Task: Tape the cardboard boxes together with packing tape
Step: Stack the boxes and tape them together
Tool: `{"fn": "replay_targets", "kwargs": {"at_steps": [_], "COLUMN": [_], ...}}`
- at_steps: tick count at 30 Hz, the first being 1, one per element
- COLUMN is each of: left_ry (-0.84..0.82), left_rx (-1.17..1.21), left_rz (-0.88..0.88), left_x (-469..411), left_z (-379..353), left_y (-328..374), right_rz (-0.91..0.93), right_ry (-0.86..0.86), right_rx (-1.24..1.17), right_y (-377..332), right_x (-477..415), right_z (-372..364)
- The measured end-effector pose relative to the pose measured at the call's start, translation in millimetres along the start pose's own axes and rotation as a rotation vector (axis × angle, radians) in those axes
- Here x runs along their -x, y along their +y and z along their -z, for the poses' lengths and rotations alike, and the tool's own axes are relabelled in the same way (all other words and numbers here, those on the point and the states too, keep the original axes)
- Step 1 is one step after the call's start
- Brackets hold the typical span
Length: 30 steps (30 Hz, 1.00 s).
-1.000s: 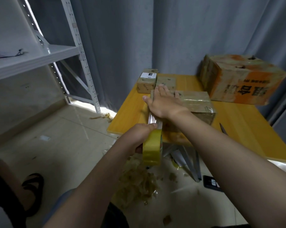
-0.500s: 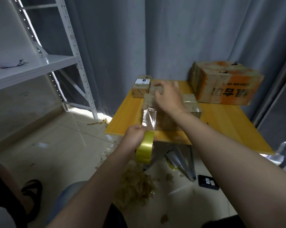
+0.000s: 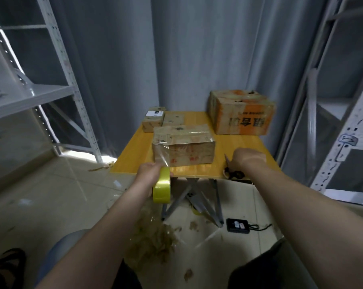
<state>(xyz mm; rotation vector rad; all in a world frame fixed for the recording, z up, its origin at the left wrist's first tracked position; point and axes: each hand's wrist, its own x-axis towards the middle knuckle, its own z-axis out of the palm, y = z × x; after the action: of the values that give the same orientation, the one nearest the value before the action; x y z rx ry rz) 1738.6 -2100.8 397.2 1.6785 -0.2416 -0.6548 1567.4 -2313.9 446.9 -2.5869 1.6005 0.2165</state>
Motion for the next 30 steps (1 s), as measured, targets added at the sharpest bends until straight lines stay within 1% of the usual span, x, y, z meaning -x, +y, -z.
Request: {"fn": "replay_targets", "kwargs": {"at_steps": [6,8,9,10,11,12,13,14,15,16,18,19,21,22,23,24,26,28,30], "left_ry": [0.007,0.006,0.006,0.005,0.002,-0.001,-0.005,-0.011,-0.018,-0.023,-0.025,-0.027,-0.034,-0.034,-0.034,-0.035,-0.037,-0.037,-0.038], "left_rx": [0.014,0.031,0.037,0.044,0.051,0.059,0.066,0.074,0.083,0.092,0.111,0.115,0.112,0.116,0.122,0.126,0.120,0.103,0.096], "left_rz": [0.012,0.020,0.021,0.021,0.021,0.023,0.027,0.032,0.037,0.042,0.051,0.053,0.051,0.047,0.044,0.045,0.046,0.044,0.048], "left_x": [9,12,14,15,15,15,14,14,14,14,14,13,12,10,9,9,8,7,6], "left_z": [1,1,1,1,1,2,2,2,2,2,4,4,5,5,5,6,5,5,6], "left_y": [4,6,7,7,8,8,8,8,8,8,8,7,6,5,5,5,5,5,6], "right_rz": [0.027,0.019,-0.006,-0.036,-0.063,-0.066,-0.022,0.066,0.181,0.308,0.526,0.591,0.601,0.570,0.538,0.510,0.440,0.364,0.342], "right_ry": [-0.046,-0.024,-0.008,0.035,0.104,0.188,0.261,0.286,0.259,0.194,-0.006,-0.131,-0.427,-0.572,-0.679,-0.746,-0.793,-0.789,-0.757], "right_rx": [-0.111,-0.190,-0.267,-0.404,-0.615,-0.872,-1.114,-1.294,-1.395,-1.431,-1.352,-1.267,-1.041,-0.903,-0.764,-0.640,-0.483,-0.400,-0.397], "right_y": [0,1,2,2,-1,-5,-11,-19,-27,-36,-50,-55,-62,-64,-65,-65,-63,-62,-66], "right_x": [-6,-9,-10,-11,-12,-13,-13,-10,-6,0,11,14,18,20,21,21,17,13,10], "right_z": [-11,-14,-13,-11,-7,-2,4,12,20,28,41,45,52,54,56,59,62,60,55]}}
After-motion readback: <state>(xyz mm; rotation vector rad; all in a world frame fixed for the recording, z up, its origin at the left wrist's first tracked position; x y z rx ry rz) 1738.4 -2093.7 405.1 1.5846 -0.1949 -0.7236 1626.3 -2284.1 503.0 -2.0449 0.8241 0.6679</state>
